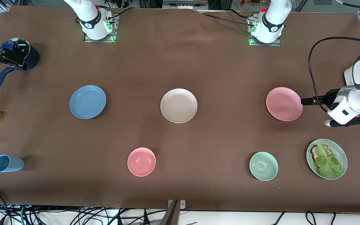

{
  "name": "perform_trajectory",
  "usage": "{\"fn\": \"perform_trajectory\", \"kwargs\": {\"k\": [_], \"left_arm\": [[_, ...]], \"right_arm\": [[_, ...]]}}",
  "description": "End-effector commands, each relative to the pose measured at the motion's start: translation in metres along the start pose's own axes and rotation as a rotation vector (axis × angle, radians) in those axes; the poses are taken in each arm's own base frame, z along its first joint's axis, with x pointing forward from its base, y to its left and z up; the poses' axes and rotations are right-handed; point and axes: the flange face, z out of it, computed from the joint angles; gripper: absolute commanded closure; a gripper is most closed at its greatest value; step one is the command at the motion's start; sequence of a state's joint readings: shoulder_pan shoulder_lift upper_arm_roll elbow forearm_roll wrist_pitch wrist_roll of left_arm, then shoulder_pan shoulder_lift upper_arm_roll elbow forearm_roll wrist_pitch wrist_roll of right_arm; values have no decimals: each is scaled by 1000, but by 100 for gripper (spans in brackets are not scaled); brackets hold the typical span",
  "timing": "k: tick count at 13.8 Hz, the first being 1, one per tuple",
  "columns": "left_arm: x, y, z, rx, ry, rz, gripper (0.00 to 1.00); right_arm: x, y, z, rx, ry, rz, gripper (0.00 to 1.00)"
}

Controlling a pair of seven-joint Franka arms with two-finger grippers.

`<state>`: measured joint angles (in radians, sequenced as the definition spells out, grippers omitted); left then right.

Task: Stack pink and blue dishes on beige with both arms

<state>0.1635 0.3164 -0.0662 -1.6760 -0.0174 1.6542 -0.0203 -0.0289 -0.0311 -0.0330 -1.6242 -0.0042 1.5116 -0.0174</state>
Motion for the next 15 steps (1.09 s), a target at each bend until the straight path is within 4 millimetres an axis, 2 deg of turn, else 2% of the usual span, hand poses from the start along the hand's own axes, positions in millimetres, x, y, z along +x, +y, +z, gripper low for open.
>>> {"fn": "perform_trajectory", "kwargs": {"k": [1,3,5,6,8,10,12,15], "left_arm": [[-6,-27,22,14,59,71,0],[-14,-43,43,12,117,120,0],[-40,-49,54,10,183,109,0],[-52,-45,66,-8,218,104,0],[-65,-61,86,-44,248,96,0],[-66,-87,103,-123,256,131,0],[-61,-96,130,-154,279,159,0],[-56,-111,154,-169,279,126,0]], "right_arm": [[-4,-1,-1,9,-4,4,0],[-4,-1,-1,11,-6,-1,0],[-4,-1,-1,12,-6,-4,0],[-4,-1,-1,12,-6,-4,0],[-4,-1,-1,12,-7,-4,0],[-4,-1,-1,12,-7,-4,0],[-4,-1,-1,12,-7,-4,0],[-4,-1,-1,12,-7,-4,0]]}}
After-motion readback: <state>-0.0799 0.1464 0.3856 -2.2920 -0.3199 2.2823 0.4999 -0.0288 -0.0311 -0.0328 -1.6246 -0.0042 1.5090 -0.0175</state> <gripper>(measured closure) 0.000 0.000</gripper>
